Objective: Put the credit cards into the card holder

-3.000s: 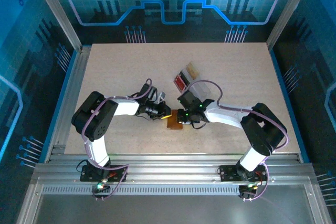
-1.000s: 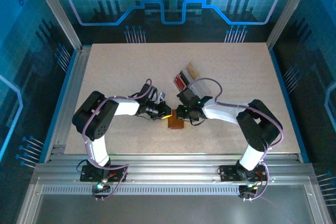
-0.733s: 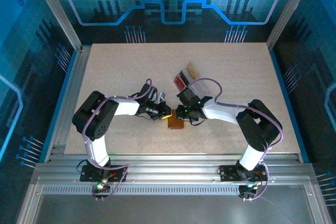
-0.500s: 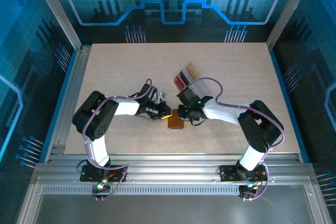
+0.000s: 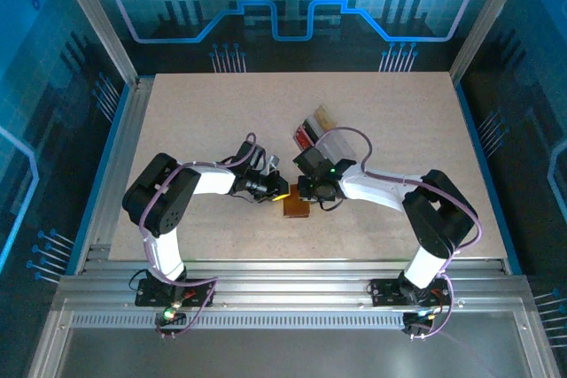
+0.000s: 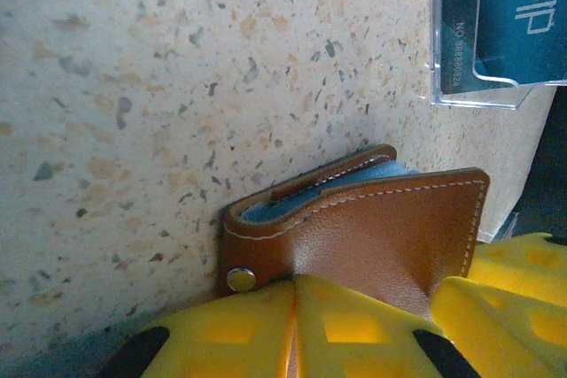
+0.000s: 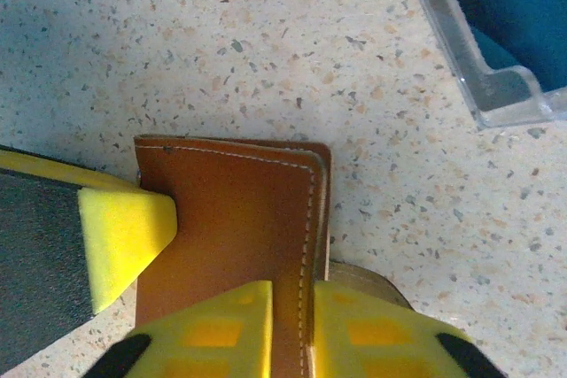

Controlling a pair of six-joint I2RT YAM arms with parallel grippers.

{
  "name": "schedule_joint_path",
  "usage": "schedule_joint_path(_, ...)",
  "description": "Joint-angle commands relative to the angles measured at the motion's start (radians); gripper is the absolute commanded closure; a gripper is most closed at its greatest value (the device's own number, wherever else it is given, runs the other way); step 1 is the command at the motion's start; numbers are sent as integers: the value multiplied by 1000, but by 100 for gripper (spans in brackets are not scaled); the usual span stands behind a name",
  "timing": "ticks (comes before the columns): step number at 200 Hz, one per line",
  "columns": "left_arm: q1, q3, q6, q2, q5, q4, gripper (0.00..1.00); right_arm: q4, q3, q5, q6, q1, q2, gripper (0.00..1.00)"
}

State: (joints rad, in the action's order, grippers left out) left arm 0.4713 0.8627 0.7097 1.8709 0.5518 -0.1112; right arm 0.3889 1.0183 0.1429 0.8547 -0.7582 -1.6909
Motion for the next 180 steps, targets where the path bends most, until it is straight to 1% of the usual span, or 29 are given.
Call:
schedule_joint_path(1,5,-46,22,114,-168,125,89,-160,-5,-135,-9,-16,-22,78)
schedule_joint_path(14,5,-48,22,114,-165,124,89,-187,-14,-151,-6,-16,-21,78)
schedule_joint_path(22,6,-47,22,114,-164,124,89,-191,-17,-148,-4,-16,-17,80)
schedule_joint_path(44,6,-48,24,112,-162,123,89,-191,-26,-139,-2,-15,-7,91)
schedule_joint_path(58,5,-47,24,110,-160,121,89,-187,-32,-137,-5,-15,1,100)
schedule_joint_path(82,5,-49,18,94,-144,123,88,-166,-60,-105,-7,-6,40,100)
schedule_joint_path(100,5,-57,11,52,-121,115,79,-135,-108,-69,1,17,94,100)
schedule_joint_path(112,4,-72,15,19,-97,97,73,-58,-114,-10,-5,19,131,100)
schedule_joint_path(123,4,-81,17,-10,-84,90,69,15,-114,42,-14,17,165,100)
schedule_joint_path(157,4,-90,15,-48,-81,97,69,189,-100,183,-31,-7,247,100)
schedule_joint_path(180,4,-90,18,-45,-79,98,71,304,-45,277,-36,-52,251,100)
